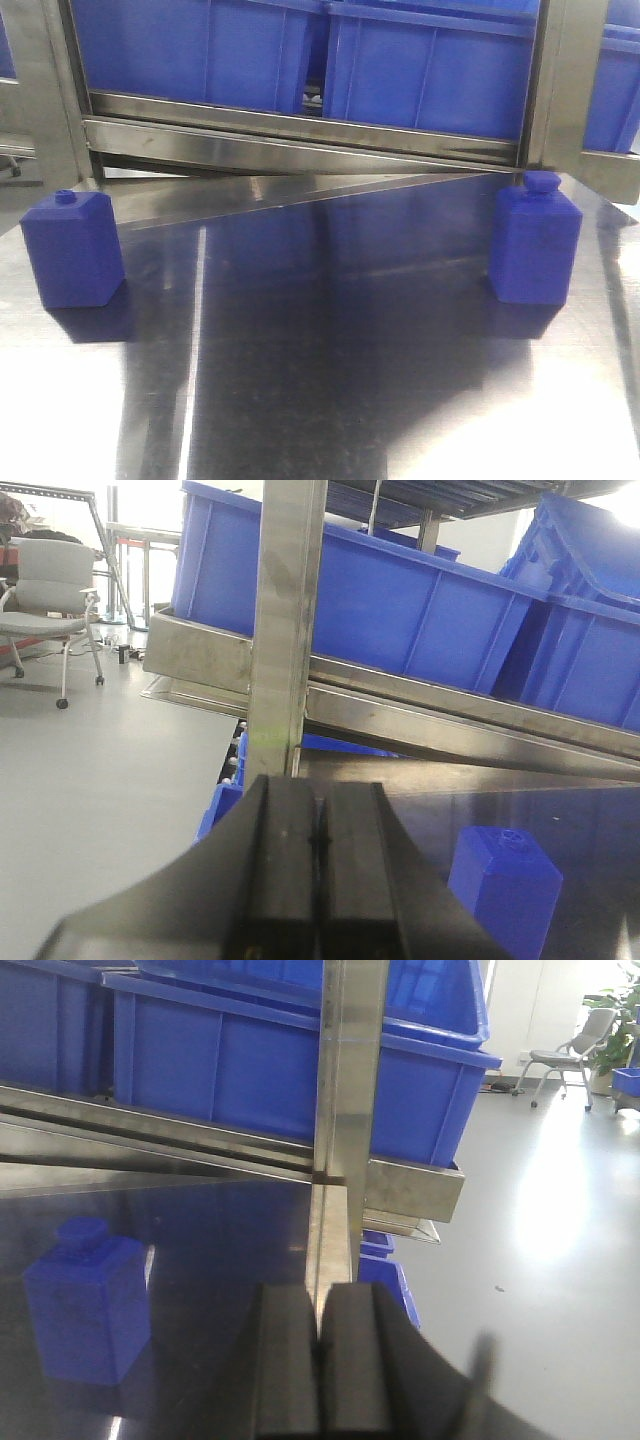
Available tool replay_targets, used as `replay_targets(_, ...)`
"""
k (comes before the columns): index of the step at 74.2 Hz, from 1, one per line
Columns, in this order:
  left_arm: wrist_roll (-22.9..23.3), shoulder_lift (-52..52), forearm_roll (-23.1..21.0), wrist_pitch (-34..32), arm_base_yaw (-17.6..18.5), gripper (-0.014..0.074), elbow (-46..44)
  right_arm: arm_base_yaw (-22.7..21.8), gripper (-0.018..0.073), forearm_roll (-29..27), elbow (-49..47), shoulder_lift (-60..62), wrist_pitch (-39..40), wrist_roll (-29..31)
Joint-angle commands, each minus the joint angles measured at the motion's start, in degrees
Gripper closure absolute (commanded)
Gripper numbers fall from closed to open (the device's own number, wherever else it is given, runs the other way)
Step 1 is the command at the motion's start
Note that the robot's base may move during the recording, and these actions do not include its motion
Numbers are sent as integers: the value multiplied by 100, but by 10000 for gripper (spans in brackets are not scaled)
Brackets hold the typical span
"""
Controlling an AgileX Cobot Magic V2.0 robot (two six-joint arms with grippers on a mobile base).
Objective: Pick and sort blue part to right shelf
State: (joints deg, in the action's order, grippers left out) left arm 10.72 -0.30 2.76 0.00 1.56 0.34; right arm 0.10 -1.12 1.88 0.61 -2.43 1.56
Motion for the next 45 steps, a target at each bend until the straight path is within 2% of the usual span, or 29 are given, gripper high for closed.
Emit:
replay_targets(1, 3, -112, -54, -479, 4, 471, 136, -18, 494, -15, -138, 117, 483, 32)
replay_targets(28, 3, -112, -54, -707, 4, 471, 136, -18, 494, -15, -138, 117, 483, 32)
replay_targets(42, 3, -112, -54, -1751, 4, 471, 96, -18, 494, -15, -138, 117, 483, 32)
replay_targets(45, 3, -112, -54, -1768, 4, 471, -11, -18, 494, -15, -138, 117, 483, 32)
